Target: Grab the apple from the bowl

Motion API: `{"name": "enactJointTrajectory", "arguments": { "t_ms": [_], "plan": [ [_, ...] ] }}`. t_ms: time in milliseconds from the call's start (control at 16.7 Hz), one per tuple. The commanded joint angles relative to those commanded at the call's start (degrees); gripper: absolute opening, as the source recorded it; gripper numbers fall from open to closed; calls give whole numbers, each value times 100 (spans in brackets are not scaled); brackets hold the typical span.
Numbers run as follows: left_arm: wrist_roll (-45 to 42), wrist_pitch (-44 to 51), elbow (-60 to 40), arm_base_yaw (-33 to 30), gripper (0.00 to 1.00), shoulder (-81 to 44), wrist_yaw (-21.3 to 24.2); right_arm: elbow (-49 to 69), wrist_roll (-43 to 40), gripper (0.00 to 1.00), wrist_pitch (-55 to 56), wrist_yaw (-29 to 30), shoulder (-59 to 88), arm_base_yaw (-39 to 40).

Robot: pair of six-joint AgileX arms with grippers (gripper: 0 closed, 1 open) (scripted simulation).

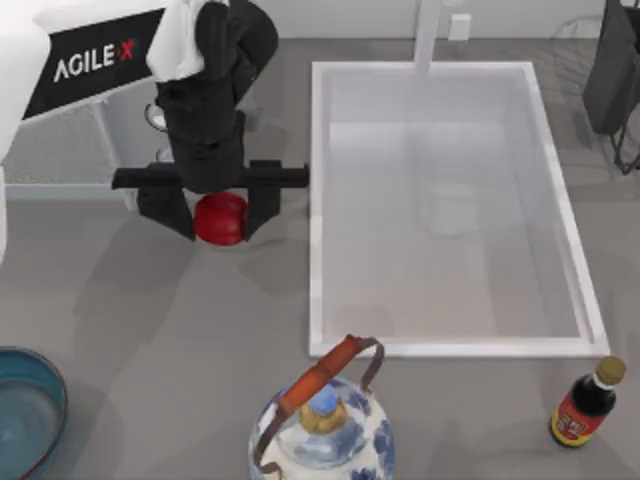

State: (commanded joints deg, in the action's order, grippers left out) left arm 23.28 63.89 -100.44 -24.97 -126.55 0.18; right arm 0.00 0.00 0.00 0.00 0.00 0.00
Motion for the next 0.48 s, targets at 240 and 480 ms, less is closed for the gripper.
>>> {"name": "enactJointTrajectory", "arguments": {
  "t_ms": [240,480],
  "plan": [
    [0,0,0,0,38,0,0,0,0,100,0,0,0,0],
    [0,0,0,0,68,0,0,0,0,100,0,0,0,0]
  ]
}}
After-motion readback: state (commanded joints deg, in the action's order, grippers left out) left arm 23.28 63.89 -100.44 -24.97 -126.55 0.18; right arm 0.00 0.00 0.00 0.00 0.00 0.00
